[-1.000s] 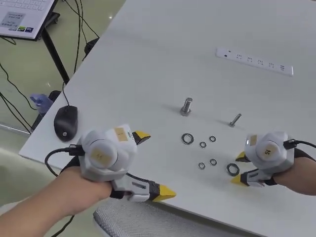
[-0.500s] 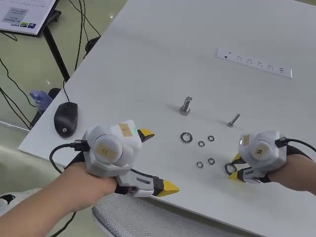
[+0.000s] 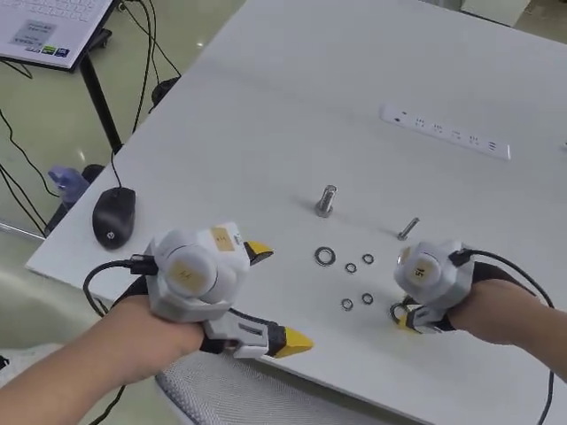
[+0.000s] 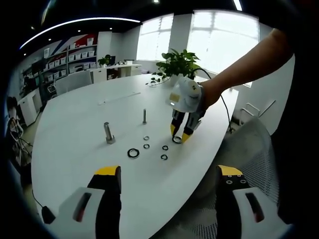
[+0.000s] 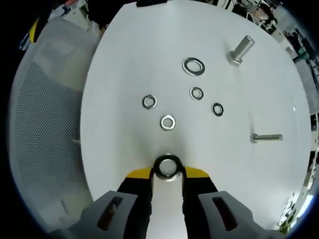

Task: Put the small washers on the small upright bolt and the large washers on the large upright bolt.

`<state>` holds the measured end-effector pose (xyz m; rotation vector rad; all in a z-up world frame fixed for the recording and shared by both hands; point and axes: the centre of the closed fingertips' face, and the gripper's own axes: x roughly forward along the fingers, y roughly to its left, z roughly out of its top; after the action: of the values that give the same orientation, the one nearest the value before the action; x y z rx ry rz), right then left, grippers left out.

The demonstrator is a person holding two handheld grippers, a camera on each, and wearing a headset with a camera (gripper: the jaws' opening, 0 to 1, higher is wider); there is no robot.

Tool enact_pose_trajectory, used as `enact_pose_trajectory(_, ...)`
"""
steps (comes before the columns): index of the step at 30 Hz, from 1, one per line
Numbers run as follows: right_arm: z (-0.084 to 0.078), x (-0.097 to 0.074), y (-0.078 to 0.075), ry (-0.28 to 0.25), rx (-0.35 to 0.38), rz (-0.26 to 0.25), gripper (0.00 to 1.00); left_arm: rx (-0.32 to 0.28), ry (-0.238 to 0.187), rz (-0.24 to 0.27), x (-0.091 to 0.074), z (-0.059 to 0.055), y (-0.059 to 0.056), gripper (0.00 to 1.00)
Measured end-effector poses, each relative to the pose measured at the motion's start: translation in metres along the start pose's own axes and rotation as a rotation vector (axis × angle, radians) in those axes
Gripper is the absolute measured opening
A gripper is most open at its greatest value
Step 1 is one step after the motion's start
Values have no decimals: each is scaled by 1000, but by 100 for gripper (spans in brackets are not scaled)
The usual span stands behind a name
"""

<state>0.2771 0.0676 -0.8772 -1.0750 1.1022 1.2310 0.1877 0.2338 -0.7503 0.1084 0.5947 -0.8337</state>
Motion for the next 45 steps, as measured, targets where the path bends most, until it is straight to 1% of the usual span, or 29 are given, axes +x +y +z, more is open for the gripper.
enact_pose_trajectory(4,0,1,0,-28,47,6,22,-5,-1,6,-5,-2,-1,76)
enact_pose_trajectory(10,0,1,-1,-31,70,21,22,-16,4,13,-9,-6,0,75)
enact_pose_trajectory(15,1,-8,-4,-21,61,30,22,-19,5,16,-8,-7,1,75)
enact_pose_trajectory(22,10,-25,-11,-9,51,38,22,-19,0,12,-7,-5,4,75)
enact_pose_trajectory(25,17,-33,-15,-13,49,42,22,-16,-1,15,-7,-5,6,75)
enact_pose_trajectory(29,28,-44,-24,-24,38,35,22,-17,-2,20,-8,-6,9,75)
enact_pose_trajectory(31,32,-49,-27,-26,26,29,22,-24,-10,22,-9,-6,11,76)
enact_pose_trajectory(33,38,-55,-32,-34,24,24,22,-29,-19,25,-10,-5,12,77)
enact_pose_trajectory(36,47,-63,-35,-44,15,18,22,-24,-19,36,-10,-5,15,81)
enact_pose_trajectory(38,55,-70,-37,-48,8,15,22,-24,-19,39,-9,-5,17,83)
enact_pose_trajectory(40,65,-76,-38,-66,7,19,22,-22,-18,42,-9,-5,18,84)
enact_pose_trajectory(44,79,-87,-47,-72,-11,15,22,-11,-19,53,-7,-5,21,88)
enact_pose_trajectory(45,84,-90,-51,-77,-14,10,22,-10,-21,54,-7,-4,21,89)
